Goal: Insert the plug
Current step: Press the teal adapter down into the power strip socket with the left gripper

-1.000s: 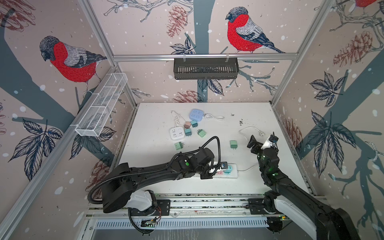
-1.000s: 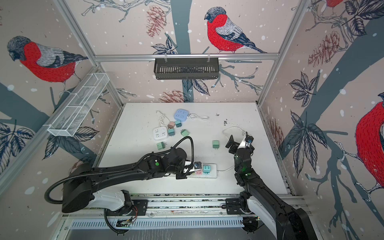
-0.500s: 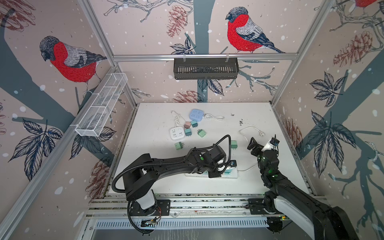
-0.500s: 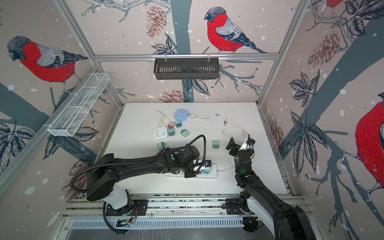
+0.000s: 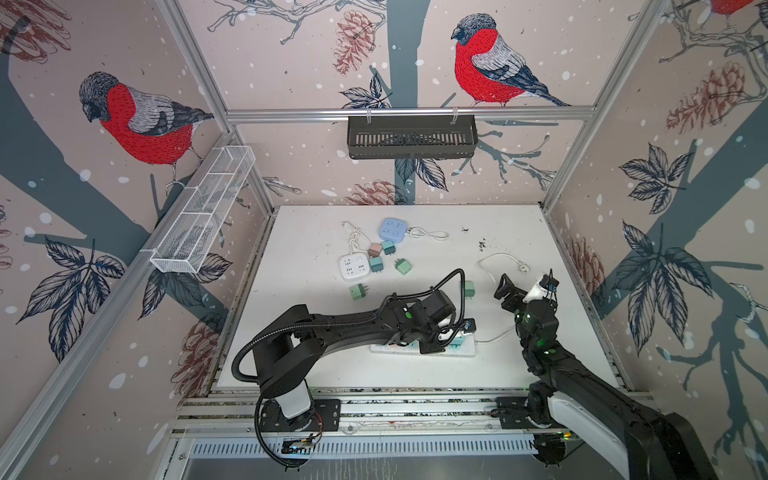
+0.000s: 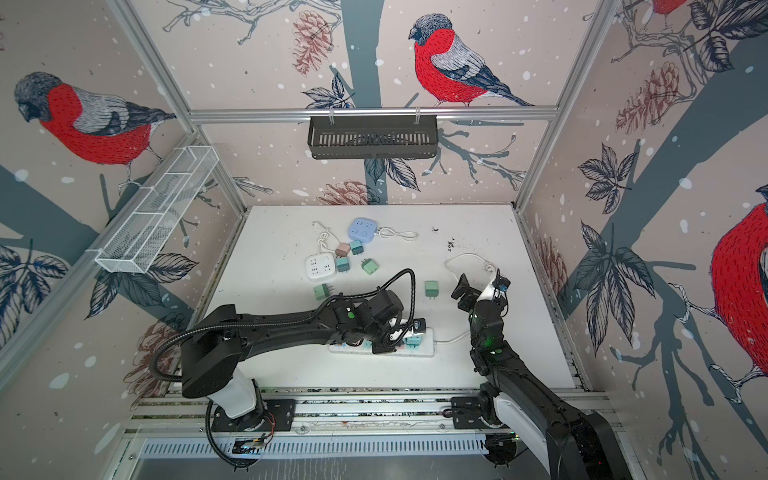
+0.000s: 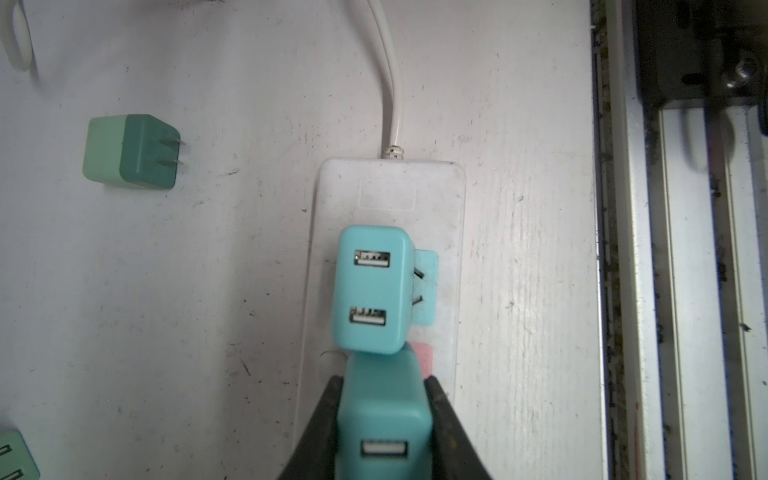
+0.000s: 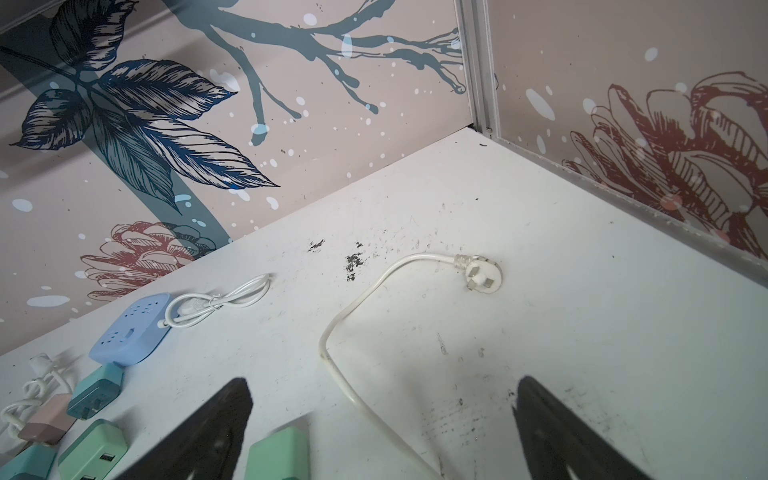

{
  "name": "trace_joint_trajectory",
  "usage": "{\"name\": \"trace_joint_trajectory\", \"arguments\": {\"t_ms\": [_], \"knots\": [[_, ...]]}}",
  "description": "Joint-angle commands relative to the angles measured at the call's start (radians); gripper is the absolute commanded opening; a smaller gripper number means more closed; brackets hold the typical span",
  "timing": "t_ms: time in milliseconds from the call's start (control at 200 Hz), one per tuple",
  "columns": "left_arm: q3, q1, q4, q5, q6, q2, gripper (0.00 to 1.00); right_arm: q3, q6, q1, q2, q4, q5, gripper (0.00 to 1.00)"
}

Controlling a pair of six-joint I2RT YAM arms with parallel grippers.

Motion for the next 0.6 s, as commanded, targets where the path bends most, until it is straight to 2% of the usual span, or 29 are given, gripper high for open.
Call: {"name": "trace_joint_trajectory", "arguments": {"t_ms": [0, 595], "knots": [[0.008, -0.002, -0.048, -0.033, 0.017, 0.015, 0.0, 0.007, -0.004, 0.0, 0.003, 0.026, -0.004, 1.0], [0.05, -0.002, -0.122, 0.0, -0.004, 0.022, 0.0, 0.006, -0.004, -0.001, 0.002, 0.026, -0.006, 1.0]]}}
